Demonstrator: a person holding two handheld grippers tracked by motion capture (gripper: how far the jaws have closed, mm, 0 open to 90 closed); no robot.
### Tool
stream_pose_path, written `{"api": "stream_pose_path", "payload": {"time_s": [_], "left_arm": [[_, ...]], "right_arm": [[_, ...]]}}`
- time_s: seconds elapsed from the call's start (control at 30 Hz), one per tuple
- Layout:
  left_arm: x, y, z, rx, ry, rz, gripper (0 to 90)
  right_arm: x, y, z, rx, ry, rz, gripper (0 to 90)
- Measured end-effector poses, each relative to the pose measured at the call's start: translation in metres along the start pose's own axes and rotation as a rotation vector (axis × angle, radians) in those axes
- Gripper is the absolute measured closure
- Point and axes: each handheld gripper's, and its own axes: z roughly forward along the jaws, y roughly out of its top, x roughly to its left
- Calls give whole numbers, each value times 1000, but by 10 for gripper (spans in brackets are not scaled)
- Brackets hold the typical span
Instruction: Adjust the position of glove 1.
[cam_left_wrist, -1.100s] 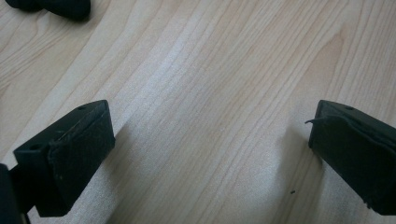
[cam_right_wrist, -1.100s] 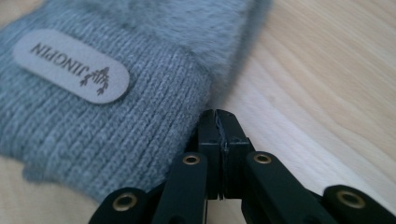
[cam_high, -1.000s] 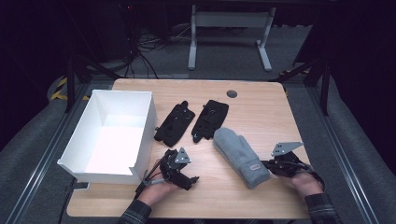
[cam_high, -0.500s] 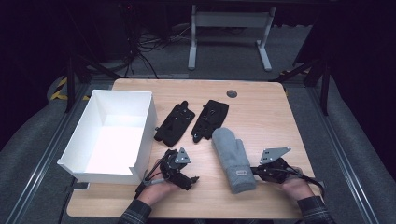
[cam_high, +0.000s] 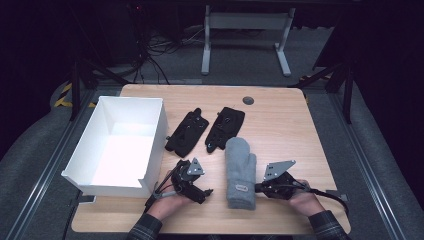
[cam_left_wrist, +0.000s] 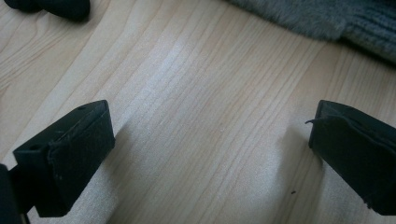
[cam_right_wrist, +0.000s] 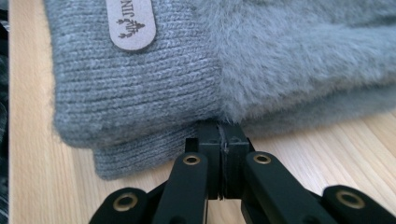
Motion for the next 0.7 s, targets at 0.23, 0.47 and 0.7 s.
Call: {"api": "stream_pose_path", "payload": {"time_s": [0.23, 0.47, 0.7], "left_arm": [[0, 0, 0, 1, -2, 0, 5], [0, 0, 0, 1, -2, 1, 5], [2, 1, -3, 5, -2, -2, 82]], "right_arm": [[9, 19, 19, -1, 34, -38, 900], [10, 23, 18, 8, 31, -48, 897], [1, 14, 1, -20, -47, 6, 730]]}}
